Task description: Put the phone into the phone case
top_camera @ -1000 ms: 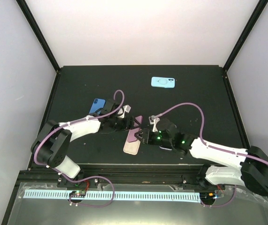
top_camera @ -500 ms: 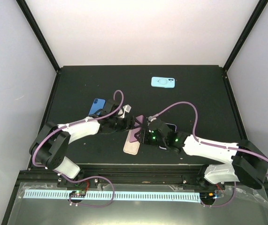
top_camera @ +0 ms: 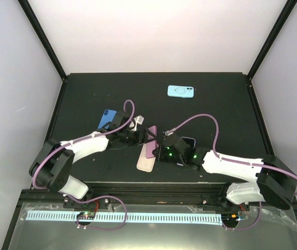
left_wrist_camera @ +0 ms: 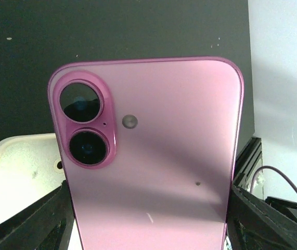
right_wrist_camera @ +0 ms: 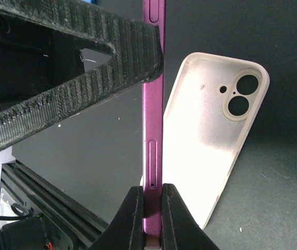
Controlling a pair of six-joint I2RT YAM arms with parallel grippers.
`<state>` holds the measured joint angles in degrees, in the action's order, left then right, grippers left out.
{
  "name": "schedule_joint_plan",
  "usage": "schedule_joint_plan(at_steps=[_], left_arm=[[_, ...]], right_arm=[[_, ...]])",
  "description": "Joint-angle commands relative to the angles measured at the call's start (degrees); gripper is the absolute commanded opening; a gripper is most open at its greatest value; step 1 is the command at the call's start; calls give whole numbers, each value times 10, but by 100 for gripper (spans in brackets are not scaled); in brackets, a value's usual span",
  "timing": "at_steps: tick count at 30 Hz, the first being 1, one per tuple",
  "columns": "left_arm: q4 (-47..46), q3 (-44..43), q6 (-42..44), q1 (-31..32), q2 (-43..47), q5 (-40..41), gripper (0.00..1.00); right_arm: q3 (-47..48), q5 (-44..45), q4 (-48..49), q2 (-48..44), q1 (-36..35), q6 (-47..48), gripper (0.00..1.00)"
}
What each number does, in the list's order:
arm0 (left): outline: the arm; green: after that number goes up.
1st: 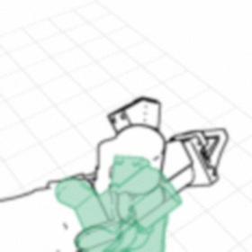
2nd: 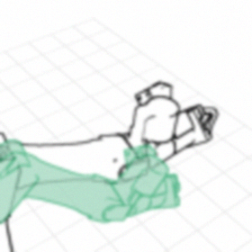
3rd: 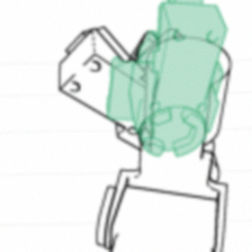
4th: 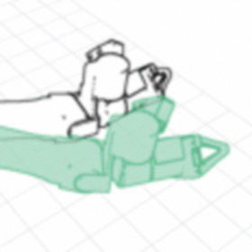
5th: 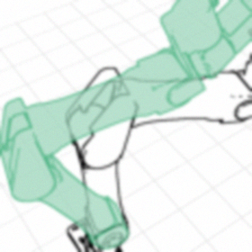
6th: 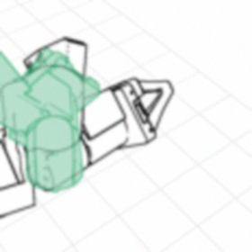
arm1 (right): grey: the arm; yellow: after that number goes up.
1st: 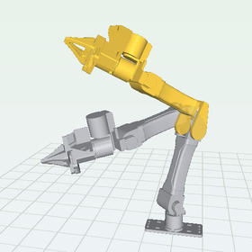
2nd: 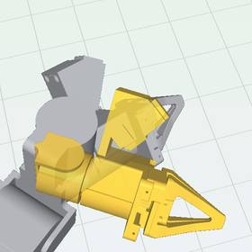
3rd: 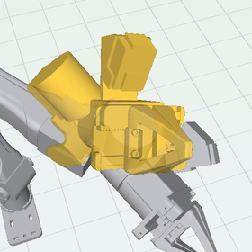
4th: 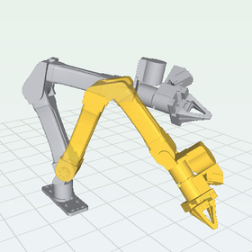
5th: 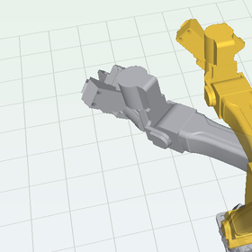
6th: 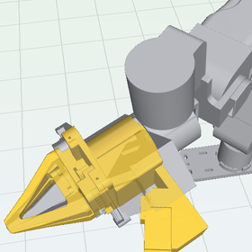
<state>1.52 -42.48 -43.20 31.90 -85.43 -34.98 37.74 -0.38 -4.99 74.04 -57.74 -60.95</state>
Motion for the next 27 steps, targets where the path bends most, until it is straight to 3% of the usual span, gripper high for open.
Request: schedule_joint_plan(at_steps=[1,9,17,20,27], left_arm=[[-17,3,-1,4,36,-25,67],[45,19,50,3,72,19,80],[-16,67,43,3,94,-57,93],[14,67,60,2,109,-22,93],[112,67,106,3,99,123,80]], right_arm=[[-7,31,5,-20,-1,-4,1],[-16,45,-46,-40,0,0,1],[-34,56,-55,-56,8,5,1],[-35,69,-70,-68,9,7,1],[-17,69,-128,-103,10,21,1]])
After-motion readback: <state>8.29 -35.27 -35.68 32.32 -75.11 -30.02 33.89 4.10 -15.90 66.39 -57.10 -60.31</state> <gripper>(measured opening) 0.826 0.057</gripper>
